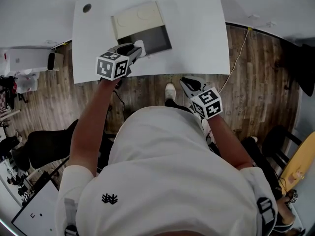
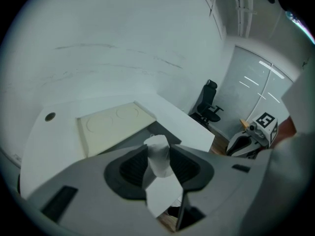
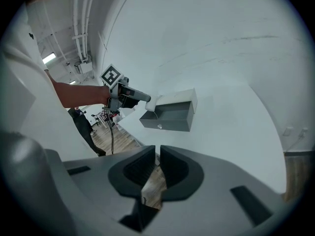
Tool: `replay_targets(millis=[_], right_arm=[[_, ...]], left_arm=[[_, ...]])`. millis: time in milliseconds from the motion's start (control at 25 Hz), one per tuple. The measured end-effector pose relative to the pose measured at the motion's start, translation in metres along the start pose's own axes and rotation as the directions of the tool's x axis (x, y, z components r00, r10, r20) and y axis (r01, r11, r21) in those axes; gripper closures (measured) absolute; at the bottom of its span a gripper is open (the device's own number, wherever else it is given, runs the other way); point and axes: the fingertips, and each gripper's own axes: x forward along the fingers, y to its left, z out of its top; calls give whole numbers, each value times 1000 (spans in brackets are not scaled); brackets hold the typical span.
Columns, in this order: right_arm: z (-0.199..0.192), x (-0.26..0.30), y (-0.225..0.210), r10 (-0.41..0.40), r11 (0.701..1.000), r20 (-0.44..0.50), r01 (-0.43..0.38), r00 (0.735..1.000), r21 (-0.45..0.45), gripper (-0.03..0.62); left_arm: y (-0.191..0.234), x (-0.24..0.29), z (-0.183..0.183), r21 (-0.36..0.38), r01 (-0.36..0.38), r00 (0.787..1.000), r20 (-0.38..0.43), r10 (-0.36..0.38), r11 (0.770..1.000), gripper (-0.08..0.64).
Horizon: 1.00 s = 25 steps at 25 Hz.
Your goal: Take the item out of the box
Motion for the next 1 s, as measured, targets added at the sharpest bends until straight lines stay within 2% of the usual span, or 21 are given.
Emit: replay_targets(millis=[320, 680, 1000], right_arm=[[-6, 7, 26, -19, 1000, -6, 19, 1000, -23, 566], [-14, 14, 64, -53, 997, -8, 53, 999, -56, 574], [-30, 19, 119, -99, 993, -2, 98, 995, -70, 578]], left_arm=[[-24, -58, -3, 34, 43, 994, 99, -46, 998, 417], [-59, -133, -13, 99, 92, 974, 197, -110, 991, 416], [-80, -215, -51, 156, 121, 956, 249, -158, 980, 417]])
